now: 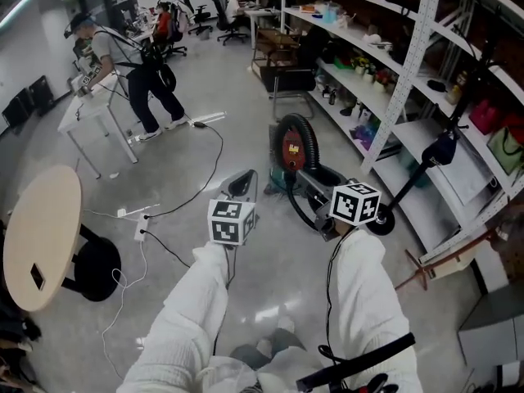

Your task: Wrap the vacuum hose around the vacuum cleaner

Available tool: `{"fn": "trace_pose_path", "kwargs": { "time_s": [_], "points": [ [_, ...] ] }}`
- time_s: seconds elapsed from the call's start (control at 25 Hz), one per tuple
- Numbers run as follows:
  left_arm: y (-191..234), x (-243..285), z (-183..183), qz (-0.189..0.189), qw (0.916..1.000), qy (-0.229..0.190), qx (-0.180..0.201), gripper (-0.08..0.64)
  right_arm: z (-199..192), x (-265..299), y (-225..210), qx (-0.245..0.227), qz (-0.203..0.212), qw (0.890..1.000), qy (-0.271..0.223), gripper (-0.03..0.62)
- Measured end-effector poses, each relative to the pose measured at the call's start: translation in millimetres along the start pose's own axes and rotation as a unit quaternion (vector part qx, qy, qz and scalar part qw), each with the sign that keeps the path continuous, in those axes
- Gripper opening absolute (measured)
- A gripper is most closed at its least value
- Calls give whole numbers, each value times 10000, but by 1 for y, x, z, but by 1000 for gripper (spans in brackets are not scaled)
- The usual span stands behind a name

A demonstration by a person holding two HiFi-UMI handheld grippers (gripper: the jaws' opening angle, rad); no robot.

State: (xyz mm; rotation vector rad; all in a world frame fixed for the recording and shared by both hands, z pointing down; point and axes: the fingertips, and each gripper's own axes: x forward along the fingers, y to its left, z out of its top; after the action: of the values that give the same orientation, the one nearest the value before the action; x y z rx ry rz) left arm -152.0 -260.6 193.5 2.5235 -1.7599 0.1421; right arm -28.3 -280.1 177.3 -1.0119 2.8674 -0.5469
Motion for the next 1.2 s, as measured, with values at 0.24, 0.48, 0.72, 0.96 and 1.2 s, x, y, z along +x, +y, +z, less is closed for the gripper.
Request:
{"fn": "trace_pose_path", "kwargs": {
  "time_s": [0.24,0.48,0.72,0.96,1.2],
  "points": [
    [-18,66,63,-356,9990,-235,162,2,115,-15,-28,25,-137,9957,-921,232],
    [-55,150,108,-769,9958,-399,292,2,184,-8,-93,-108,-529,9930,-1050,233],
    [-60,242,134,-881,9946,-440,320,2,209,33,-178,-55,-864,9910,-1025,235],
    [-25,323,140,-767,9961,-400,178,2,219,102,-245,-164,-992,9907,-919,238],
    [58,420,129,-666,9975,-232,-3,2,236,209,-306,-381,-1062,9910,-714,239]
  ]
}}
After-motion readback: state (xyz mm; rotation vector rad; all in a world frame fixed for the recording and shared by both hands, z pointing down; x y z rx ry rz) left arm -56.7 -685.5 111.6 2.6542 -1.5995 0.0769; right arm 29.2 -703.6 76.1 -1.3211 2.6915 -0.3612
